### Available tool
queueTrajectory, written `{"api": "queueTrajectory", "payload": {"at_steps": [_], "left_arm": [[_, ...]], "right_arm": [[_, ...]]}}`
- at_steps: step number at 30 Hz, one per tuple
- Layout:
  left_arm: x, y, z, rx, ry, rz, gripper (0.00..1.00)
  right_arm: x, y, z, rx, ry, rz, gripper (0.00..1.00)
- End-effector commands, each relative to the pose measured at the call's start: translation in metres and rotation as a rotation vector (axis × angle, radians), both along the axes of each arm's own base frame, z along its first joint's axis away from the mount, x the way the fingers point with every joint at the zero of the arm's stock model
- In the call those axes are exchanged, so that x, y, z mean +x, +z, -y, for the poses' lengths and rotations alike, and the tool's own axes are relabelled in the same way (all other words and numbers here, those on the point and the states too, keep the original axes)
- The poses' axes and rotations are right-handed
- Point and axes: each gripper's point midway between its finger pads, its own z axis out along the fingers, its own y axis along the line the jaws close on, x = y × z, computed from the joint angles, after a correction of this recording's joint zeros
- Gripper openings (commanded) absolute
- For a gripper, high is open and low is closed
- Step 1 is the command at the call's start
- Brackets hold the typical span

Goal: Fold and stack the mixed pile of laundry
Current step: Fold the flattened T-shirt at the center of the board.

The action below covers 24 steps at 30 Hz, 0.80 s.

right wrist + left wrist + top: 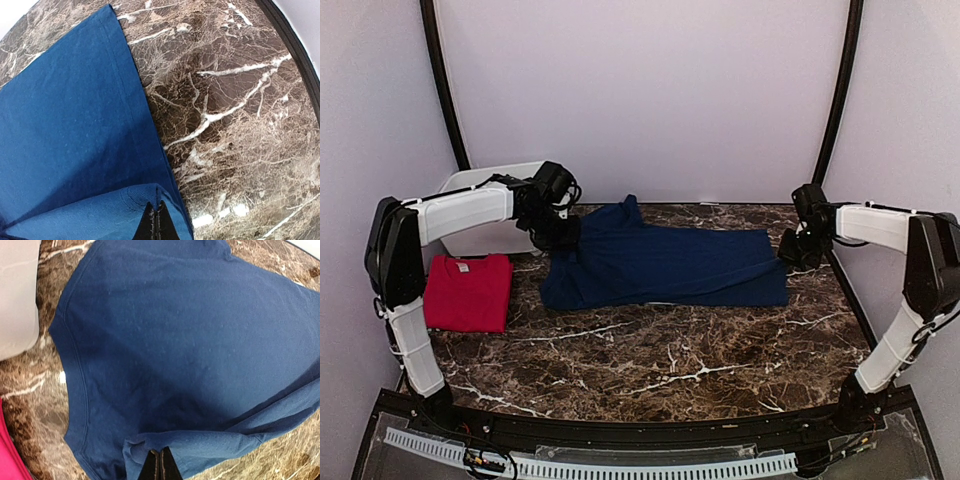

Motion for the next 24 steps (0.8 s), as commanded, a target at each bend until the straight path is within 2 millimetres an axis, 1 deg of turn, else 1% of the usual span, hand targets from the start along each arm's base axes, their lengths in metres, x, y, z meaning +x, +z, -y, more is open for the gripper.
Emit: {"api": "queueTrajectory", "payload": {"at_steps": [1,4,10,11,12,13,14,15,18,19,20,21,22,23,24], "left_arm": [[0.025,0.015,0.004,0.016,-0.034,0.066,0.00],[0.038,0.010,0.006,0.032,-0.043,0.066,0.00],[0.053,-0.004,0.007,0.036,-0.042,0.057,0.00],[0.056,-0.001,0.009,0.030,-0.043,0.069,0.00],[0.058,-0.005,0.010,0.034,-0.048,0.065,0.00],[0.063,-0.001,0.012,0.031,-0.047,0.080,0.00],[0.066,-0.004,0.012,0.040,-0.049,0.079,0.00],[0.071,0.000,0.013,0.040,-0.049,0.094,0.00],[0.077,-0.008,0.011,0.085,-0.051,0.083,0.01],[0.081,-0.008,0.012,0.091,-0.052,0.085,0.06],[0.080,-0.009,0.007,0.114,-0.046,0.078,0.11],[0.080,-0.005,0.005,0.122,-0.038,0.083,0.22],[0.077,-0.004,0.000,0.145,-0.029,0.074,0.28],[0.072,0.004,-0.004,0.147,-0.026,0.081,0.38],[0.070,0.007,-0.005,0.143,-0.024,0.088,0.43]], "right_arm": [[0.021,0.004,0.000,0.002,0.009,0.039,0.00],[0.026,-0.002,-0.001,0.003,0.013,0.031,0.00],[0.031,-0.017,-0.002,-0.003,0.016,0.008,0.00],[0.032,-0.018,-0.002,-0.001,0.016,0.009,0.00],[0.033,-0.020,-0.002,0.002,0.015,0.006,0.00],[0.034,-0.022,-0.003,0.002,0.016,0.003,0.00],[0.035,-0.023,-0.003,0.001,0.016,0.003,0.00],[0.036,-0.024,-0.003,-0.001,0.016,-0.002,0.00],[0.038,-0.029,-0.001,-0.011,0.012,-0.009,0.00],[0.039,-0.030,-0.001,-0.008,0.011,-0.009,0.00],[0.039,-0.031,-0.001,-0.007,0.013,-0.012,0.00],[0.039,-0.032,-0.001,-0.006,0.017,-0.016,0.00],[0.039,-0.034,-0.002,-0.004,0.021,-0.019,0.00],[0.040,-0.035,-0.003,0.001,0.031,-0.021,0.00],[0.041,-0.037,-0.005,0.010,0.046,-0.024,0.00]]}}
